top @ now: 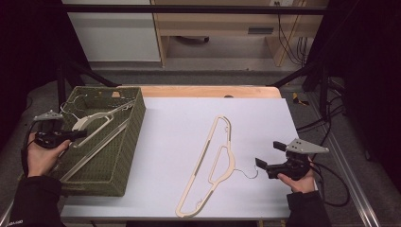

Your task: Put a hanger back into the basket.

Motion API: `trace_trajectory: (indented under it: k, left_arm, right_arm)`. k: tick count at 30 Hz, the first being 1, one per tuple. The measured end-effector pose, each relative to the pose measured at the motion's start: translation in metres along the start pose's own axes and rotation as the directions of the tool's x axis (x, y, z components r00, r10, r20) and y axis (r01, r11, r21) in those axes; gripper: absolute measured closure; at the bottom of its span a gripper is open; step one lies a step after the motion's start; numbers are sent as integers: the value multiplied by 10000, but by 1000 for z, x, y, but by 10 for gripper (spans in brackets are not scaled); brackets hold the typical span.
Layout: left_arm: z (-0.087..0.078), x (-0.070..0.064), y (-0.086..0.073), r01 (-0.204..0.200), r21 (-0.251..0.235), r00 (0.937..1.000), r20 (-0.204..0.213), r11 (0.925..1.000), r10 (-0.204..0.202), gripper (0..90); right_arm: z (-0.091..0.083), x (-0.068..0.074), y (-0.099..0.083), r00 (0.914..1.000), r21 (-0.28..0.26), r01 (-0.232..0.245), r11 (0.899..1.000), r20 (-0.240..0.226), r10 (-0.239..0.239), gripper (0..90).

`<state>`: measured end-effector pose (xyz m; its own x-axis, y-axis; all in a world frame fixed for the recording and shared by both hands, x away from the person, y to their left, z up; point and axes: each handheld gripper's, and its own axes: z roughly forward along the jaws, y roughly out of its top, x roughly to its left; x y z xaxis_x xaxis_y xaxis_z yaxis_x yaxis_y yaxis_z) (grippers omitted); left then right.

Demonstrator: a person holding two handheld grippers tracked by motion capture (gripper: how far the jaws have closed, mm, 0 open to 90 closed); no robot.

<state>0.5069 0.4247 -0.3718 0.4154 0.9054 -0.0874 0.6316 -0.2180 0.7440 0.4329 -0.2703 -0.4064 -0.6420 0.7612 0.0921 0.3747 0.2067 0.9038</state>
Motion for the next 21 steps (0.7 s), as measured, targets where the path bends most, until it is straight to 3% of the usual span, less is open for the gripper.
trace_trajectory:
  k: [2,7,11,12,19,21]
  left_arm:
    - [1,0,1,-49,173,9987,-516,9998,58,839]
    - [5,3,3,116,444,9916,-1294,9989,-57,818]
    - [7,6,3,133,897,9822,-1878,9959,38,804]
    - [9,6,3,311,867,9793,-2019,9958,-130,801]
    - [14,15,-1,882,1384,9673,-2484,9864,-517,772]
    - [15,16,-3,1005,1458,9667,-2484,9842,-620,762]
  right_arm:
    - [0,0,0,10000,20,43,10000,-10,-43,35]
    - [1,0,0,10000,-11,19,10000,8,-19,34]
    - [1,0,0,10000,-21,30,10000,8,-30,34]
    - [1,0,0,10000,-24,31,10000,3,-31,34]
    - [2,1,0,10000,50,19,10000,-19,-19,34]
    - [2,1,0,10000,44,23,10000,-25,-23,34]
